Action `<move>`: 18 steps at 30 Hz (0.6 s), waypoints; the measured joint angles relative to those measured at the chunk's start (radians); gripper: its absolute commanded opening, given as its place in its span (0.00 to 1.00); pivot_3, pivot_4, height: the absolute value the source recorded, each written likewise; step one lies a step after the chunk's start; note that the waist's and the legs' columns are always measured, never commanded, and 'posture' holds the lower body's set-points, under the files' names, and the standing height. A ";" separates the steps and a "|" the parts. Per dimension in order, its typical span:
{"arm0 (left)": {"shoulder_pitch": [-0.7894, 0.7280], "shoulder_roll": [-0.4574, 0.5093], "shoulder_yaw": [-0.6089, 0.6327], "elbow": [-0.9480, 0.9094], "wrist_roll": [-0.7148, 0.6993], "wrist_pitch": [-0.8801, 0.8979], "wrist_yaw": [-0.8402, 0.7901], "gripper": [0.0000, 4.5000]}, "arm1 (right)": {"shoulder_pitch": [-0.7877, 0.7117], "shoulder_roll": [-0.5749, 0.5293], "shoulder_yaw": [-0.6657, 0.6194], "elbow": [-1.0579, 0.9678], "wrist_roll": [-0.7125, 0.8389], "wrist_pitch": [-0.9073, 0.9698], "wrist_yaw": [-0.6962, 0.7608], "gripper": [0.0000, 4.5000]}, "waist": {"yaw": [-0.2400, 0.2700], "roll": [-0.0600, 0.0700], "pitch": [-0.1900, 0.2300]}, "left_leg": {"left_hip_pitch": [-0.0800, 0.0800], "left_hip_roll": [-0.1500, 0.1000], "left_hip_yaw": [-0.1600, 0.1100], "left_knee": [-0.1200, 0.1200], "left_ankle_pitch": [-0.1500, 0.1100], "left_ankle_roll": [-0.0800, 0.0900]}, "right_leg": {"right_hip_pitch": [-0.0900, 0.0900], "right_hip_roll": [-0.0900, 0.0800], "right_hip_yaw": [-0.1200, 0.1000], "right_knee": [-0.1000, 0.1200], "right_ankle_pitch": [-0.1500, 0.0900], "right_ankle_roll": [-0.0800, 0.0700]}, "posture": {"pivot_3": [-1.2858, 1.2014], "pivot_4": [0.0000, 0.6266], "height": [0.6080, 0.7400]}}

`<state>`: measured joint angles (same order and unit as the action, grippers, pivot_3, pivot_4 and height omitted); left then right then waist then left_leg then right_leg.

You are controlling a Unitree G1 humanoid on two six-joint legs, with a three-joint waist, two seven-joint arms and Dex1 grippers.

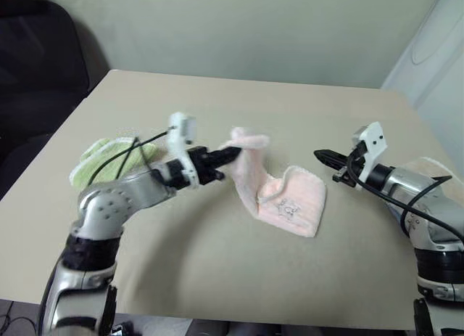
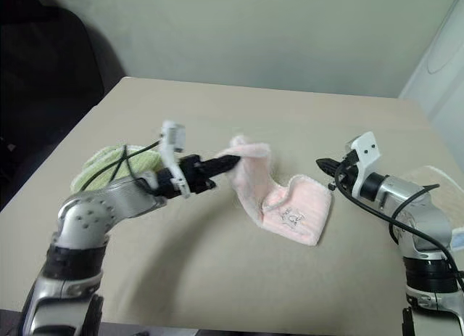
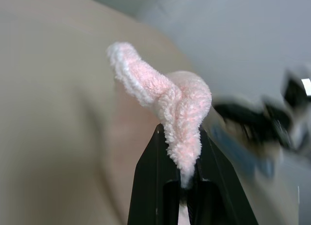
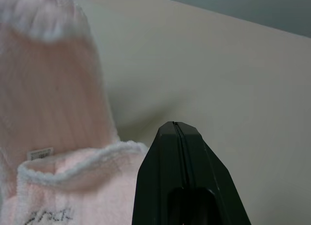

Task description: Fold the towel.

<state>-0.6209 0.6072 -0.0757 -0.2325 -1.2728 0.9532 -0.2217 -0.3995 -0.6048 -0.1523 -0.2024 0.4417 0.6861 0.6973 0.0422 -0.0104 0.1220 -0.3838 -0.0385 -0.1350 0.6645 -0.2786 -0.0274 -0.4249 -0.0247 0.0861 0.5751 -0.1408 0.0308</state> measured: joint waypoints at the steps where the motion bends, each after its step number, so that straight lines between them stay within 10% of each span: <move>1: -0.022 -0.003 -0.034 -0.001 0.031 0.009 -0.041 0.01 | 0.003 0.001 -0.001 -0.002 0.002 0.001 -0.005 0.00 | -0.001 0.000 0.000 | 0.000 0.000 0.000 0.000 0.000 0.000 | 0.000 0.000 0.000 0.000 0.000 0.000 | 0.52 0.24 1.00; 18: -0.251 -0.208 -0.535 0.194 0.693 -0.096 -0.528 0.01 | 0.092 0.005 -0.073 -0.138 0.039 0.052 -0.115 0.00 | -0.005 0.000 0.000 | -0.001 0.001 0.000 0.000 0.000 0.006 | 0.001 -0.003 0.000 0.000 -0.003 0.015 | 0.52 0.24 1.00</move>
<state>-0.8719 0.3994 -0.6108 -0.0382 -0.5798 0.8577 -0.7497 -0.3076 -0.6002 -0.2254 -0.3404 0.4804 0.7379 0.5821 0.0369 -0.0108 0.1223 -0.3851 -0.0372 -0.1353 0.6645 -0.2786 -0.0211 -0.4242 -0.0274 0.0859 0.5746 -0.1439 0.0463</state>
